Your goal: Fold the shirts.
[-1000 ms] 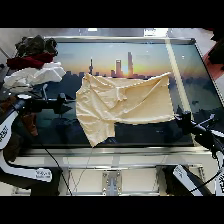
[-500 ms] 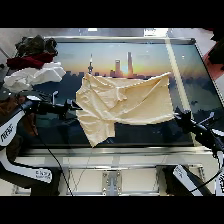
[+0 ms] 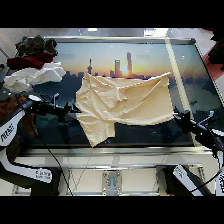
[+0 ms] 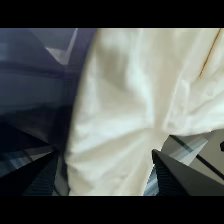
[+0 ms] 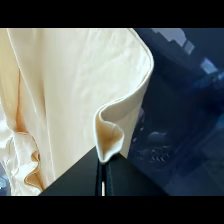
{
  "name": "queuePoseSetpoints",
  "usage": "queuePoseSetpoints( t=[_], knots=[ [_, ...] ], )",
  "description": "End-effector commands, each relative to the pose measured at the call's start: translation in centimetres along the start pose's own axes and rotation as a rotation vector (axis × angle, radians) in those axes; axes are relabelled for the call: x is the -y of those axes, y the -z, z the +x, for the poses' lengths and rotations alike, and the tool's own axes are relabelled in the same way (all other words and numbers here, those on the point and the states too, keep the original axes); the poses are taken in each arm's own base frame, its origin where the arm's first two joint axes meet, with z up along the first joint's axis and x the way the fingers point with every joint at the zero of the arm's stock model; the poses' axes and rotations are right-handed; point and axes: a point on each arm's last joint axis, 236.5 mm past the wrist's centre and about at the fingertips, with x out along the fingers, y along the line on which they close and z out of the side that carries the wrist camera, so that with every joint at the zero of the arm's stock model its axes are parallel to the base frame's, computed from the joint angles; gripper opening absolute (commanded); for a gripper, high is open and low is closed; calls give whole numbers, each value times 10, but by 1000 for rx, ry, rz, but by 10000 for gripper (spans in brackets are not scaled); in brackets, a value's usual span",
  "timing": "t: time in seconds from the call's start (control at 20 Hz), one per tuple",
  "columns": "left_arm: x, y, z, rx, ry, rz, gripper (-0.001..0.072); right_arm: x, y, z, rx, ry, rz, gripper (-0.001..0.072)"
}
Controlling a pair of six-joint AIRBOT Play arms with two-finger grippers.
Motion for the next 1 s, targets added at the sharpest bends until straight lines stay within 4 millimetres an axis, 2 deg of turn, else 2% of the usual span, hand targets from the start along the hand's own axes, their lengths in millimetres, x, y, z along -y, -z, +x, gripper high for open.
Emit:
queuePoseSetpoints(
  t=[0.0, 0.05, 0.2, 0.25, 0.3, 0.4, 0.45, 0.5, 0.55, 0.6, 0.65, 0.7, 0.75, 0.8, 0.95],
  knots=[
    [5, -21, 11, 98, -25, 20, 703, -3, -1, 0, 3, -13, -4, 28],
    [11, -17, 19, 81, -20, 34, 674, -5, -2, 0, 7, -21, 1, 28],
    [17, 0, 39, 22, -48, 80, 373, -8, -3, 0, 13, -32, 12, 28],
    [19, 3, 41, 13, -48, 84, 102, -8, -3, 0, 13, -32, 12, 28],
    [21, 4, 40, 10, -36, 82, 17, -8, -3, 0, 12, -32, 12, 27],
    [40, -2, 26, 22, 45, 59, 17, -15, -6, -3, 24, -49, -38, 27],
    [60, -10, 9, 52, 119, 74, 17, -27, -11, -9, 35, -64, -101, 26],
    [87, -19, -15, 100, 217, 107, 17, -42, -17, -16, 50, -82, -156, 26],
    [122, -27, -51, 170, 335, 163, 16, -62, -23, -27, 69, -114, -212, 26],
    [158, -29, -92, 242, 455, 235, 16, -91, -30, -42, 98, -159, -276, 26],
    [197, -22, -143, 324, 572, 337, 16, -121, -37, -61, 138, -204, -326, 26],
    [228, -7, -189, 398, 654, 442, 15, -150, -42, -81, 177, -248, -369, 25],
    [256, 17, -231, 474, 689, 564, 15, -179, -44, -104, 226, -288, -431, 26],
    [278, 41, -262, 549, 671, 679, 15, -212, -42, -132, 278, -333, -514, 25],
    [334, 128, -326, 788, 492, 1035, 14, -303, -19, -229, 481, -457, -757, 24]
  ],
)
